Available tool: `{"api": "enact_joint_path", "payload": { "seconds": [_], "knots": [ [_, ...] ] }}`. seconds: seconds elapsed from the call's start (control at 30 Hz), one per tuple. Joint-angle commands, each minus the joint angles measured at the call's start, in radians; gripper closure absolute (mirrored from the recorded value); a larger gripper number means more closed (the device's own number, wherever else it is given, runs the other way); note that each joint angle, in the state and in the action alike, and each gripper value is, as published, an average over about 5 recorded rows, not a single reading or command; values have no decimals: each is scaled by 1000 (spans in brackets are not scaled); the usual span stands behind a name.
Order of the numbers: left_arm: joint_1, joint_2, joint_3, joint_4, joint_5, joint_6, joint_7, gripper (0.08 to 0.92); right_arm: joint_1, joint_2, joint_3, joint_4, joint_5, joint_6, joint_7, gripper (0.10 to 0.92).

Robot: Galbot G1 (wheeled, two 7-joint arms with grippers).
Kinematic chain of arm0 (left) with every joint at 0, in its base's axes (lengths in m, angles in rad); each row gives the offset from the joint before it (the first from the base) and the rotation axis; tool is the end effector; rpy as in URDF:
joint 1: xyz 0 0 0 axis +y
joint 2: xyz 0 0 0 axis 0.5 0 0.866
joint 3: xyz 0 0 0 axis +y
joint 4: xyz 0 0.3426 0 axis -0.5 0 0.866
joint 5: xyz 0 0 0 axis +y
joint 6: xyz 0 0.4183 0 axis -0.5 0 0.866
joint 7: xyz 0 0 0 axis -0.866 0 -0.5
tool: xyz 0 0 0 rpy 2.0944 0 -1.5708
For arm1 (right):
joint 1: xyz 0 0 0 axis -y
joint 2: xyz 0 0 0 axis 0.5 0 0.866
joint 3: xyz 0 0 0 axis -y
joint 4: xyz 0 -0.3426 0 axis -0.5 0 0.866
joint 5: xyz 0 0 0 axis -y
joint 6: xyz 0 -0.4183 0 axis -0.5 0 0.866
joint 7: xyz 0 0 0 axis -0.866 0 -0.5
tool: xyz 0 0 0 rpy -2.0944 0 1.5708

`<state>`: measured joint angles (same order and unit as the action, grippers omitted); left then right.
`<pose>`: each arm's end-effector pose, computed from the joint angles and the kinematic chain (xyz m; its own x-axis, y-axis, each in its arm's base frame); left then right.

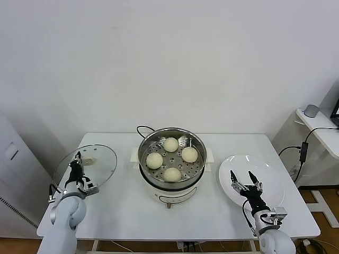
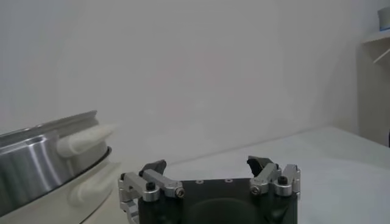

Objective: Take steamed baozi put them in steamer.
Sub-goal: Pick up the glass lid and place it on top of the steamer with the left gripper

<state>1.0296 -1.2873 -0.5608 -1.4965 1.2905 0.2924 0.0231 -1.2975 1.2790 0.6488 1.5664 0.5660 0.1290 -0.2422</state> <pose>0.4230 0.1194 -0.3470 -0.9376 -0.3417 0.0638 0.0651 0.0078 0.9978 0.3241 -0.1491 -0.4078 -0.9963 -0.0795 0.0317 -0.0690 0.9651 0.2525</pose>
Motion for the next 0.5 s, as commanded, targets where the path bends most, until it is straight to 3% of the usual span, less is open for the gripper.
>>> {"api": "enact_joint_path", "payload": {
  "seconds": [0.03, 0.23, 0.5],
  "knots": [
    [159, -43, 52, -482, 168, 469, 235, 865, -10, -1, 0, 14, 7, 1, 1, 203],
    [136, -111, 157, -585, 403, 493, 365, 865, -21, -12, 0, 21, 15, 3, 0, 203],
    [96, -242, 320, -604, 517, 493, 413, 865, -33, -14, 5, 36, 16, 1, 1, 203]
  ]
}}
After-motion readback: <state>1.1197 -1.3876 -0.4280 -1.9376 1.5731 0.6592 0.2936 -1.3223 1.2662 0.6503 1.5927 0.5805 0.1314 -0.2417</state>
